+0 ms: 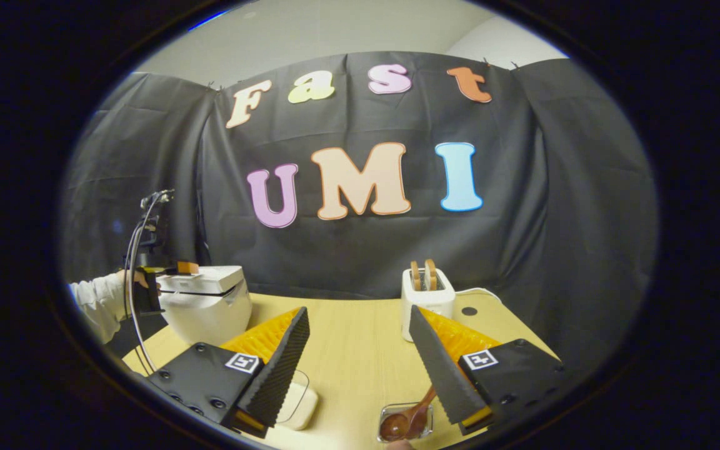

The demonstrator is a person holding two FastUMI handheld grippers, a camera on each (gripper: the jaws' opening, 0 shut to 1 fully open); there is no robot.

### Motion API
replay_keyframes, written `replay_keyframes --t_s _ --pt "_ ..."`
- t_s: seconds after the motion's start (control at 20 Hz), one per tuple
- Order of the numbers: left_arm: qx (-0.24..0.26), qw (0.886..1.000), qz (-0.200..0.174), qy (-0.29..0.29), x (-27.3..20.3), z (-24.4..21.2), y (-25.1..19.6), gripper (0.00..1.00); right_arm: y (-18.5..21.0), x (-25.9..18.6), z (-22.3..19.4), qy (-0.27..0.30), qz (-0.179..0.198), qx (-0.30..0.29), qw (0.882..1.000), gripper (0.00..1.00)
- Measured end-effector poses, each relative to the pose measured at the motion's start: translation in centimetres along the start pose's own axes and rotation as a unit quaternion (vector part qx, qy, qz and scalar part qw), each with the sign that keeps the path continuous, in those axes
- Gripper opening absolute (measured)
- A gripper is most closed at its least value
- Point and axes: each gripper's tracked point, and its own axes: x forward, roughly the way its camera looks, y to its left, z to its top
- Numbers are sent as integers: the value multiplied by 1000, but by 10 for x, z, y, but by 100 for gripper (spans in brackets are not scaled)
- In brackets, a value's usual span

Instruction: Close the left gripper, press the button to open the rice cooker; take a wooden spoon from the chopstick holder with the right hand, scoop a spoonful of rice and pour it into the rice cooker, then put the wooden spoon back into the chopstick holder.

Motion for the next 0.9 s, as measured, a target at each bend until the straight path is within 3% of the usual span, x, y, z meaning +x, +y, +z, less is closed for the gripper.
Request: replay_keyframes --t_s 0.25,0.8,0.9 --pt "10 999 12 35 5 -30 1 90 -4 2 0 0 -1 2 1000 99" --pt "15 999 21 28 3 -31 2 90 -2 6 4 -9 7 12 1000 100" --pt "-4 1000 18 5 -11 -18 0 90 3 8 9 -17 14 14 1000 99"
